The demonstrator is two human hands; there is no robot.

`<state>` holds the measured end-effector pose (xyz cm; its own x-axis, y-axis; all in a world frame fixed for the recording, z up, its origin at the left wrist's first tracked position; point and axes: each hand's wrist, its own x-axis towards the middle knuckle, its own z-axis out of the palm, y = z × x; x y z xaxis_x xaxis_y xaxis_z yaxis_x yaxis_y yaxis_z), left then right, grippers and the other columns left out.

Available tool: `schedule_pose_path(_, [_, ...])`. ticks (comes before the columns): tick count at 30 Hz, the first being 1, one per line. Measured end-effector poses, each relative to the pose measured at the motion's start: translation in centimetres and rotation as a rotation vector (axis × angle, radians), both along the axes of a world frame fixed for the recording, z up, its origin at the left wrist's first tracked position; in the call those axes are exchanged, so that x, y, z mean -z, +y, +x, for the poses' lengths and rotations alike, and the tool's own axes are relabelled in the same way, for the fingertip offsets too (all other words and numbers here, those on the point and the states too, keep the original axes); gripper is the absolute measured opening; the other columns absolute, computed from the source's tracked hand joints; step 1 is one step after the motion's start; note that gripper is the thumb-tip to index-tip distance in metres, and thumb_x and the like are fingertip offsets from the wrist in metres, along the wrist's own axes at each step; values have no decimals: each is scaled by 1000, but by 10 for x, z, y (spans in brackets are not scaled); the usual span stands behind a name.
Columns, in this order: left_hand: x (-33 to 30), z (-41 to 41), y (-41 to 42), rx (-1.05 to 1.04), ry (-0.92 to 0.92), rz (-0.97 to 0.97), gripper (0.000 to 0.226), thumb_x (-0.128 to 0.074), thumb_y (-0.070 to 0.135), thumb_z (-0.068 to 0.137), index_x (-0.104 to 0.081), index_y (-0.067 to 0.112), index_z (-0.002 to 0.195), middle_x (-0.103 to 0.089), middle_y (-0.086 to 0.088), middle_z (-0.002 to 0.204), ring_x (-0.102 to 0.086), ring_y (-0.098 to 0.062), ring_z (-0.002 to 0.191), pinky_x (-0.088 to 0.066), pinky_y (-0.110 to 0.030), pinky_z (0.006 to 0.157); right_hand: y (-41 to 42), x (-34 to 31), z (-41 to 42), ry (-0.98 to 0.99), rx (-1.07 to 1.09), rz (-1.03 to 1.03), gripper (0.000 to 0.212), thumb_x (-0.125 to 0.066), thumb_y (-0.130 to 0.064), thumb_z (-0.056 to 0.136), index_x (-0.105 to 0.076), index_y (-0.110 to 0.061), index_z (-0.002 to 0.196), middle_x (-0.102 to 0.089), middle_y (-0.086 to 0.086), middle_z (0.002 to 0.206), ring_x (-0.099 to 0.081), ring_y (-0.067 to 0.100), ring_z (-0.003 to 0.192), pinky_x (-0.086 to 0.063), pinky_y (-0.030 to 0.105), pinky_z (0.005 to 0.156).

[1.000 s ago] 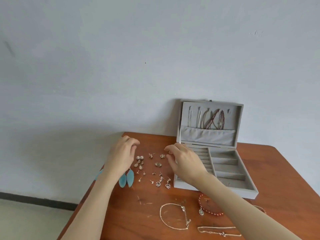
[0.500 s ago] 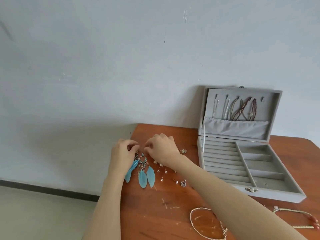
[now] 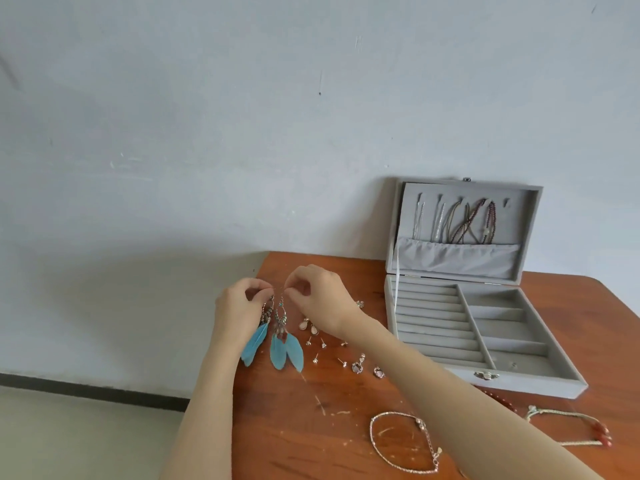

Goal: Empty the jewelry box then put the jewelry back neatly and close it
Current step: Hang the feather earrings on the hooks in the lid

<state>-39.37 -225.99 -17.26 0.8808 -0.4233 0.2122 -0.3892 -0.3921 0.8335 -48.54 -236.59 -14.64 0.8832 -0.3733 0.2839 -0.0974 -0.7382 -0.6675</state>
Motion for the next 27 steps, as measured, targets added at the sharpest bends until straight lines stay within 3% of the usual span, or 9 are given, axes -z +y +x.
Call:
schedule_pose_path(5, [-29,-20,-5,136,123,-226,13,-65,13,83,-67,25,77,-67,10,82,-61,-5,78,-44,-13,66,-6,-26,-55,-110,48,431,9,-56,-15,86,-60,-20,79,-61,-9,76,-55,9,69,-46,25,68])
schedule_pose_path(7, [-39,-34,-6,193,149,-299,12,-66,14,82,-67,25,78,-69,9,83,-61,-3,79,-42,-8,68,-12,-35,-79,-162,84,502,8,-56,-12,85,-61,-14,79,-64,1,80,-52,8,66,-44,23,66])
schedule_pose_path(9, [-47,-49,-9,246,169,-337,8,-67,15,81,-68,23,80,-70,6,88,-61,-6,85,-42,-13,73,-20,-45,-102,-184,129,483,10,-55,-8,85,-60,-11,78,-64,3,83,-52,4,63,-43,17,64])
schedule_pose_path(11, [-56,-64,-16,302,169,-337,6,-67,15,81,-68,21,81,-71,4,89,-63,-7,89,-42,-16,78,-30,-53,-121,-198,146,540,17,-52,-4,86,-57,-13,73,-67,1,86,-58,7,72,-46,18,71])
schedule_pose_path(13, [-68,-80,-28,382,169,-348,8,-65,13,83,-67,20,80,-73,6,84,-66,-6,89,-45,-19,80,-42,-58,-137,-218,109,730,20,-47,-2,88,-54,-10,72,-70,5,84,-63,15,79,-48,27,78])
schedule_pose_path(17, [-91,-112,-57,514,150,-356,8,-63,11,84,-67,18,82,-74,9,80,-66,-1,84,-47,-17,80,-66,-64,-164,-303,26,1094,18,-45,0,88,-51,-5,72,-61,9,67,-54,20,61,-47,25,60])
schedule_pose_path(19, [-98,-125,-72,552,152,-359,10,-63,12,84,-67,20,81,-74,8,79,-67,-1,82,-47,-16,78,-76,-67,-175,-341,46,1116,18,-49,-2,89,-56,-3,73,-60,6,65,-53,17,58,-46,21,54])
schedule_pose_path(23, [-102,-145,-102,581,126,-327,12,-63,11,84,-68,22,81,-72,8,75,-66,2,74,-46,-6,67,-103,-67,-193,-420,126,1069,21,-53,-10,90,-65,-3,75,-64,8,73,-58,14,62,-48,22,61])
schedule_pose_path(27, [-101,-159,-134,552,190,-360,18,-63,7,83,-68,23,77,-71,9,68,-64,3,64,-48,-8,61,-132,-63,-206,-482,225,1048,12,-55,-4,89,-64,2,84,-64,10,75,-59,13,63,-50,20,61])
